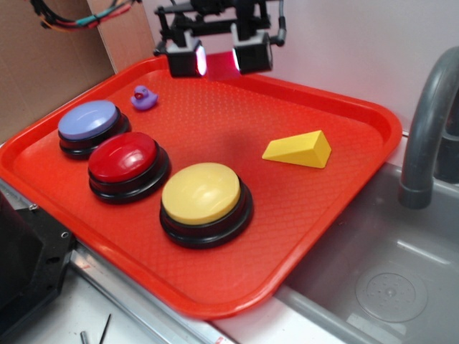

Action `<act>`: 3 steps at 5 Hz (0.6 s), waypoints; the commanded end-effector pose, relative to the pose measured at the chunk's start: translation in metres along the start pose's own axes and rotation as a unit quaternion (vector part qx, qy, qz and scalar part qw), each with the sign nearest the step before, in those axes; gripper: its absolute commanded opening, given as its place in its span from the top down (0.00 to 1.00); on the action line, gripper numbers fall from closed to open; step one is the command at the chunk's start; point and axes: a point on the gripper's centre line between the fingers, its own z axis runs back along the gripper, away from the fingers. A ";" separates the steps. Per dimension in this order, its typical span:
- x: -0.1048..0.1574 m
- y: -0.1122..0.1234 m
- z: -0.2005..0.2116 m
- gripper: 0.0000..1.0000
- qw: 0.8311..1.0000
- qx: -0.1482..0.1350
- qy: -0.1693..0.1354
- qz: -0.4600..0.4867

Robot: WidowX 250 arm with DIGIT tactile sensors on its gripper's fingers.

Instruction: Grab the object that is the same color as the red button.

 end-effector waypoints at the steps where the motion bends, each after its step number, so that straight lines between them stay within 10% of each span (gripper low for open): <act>1: -0.002 0.028 0.096 1.00 0.986 -0.057 -0.044 -0.152; 3: -0.015 0.044 0.108 1.00 0.988 -0.080 -0.064 -0.113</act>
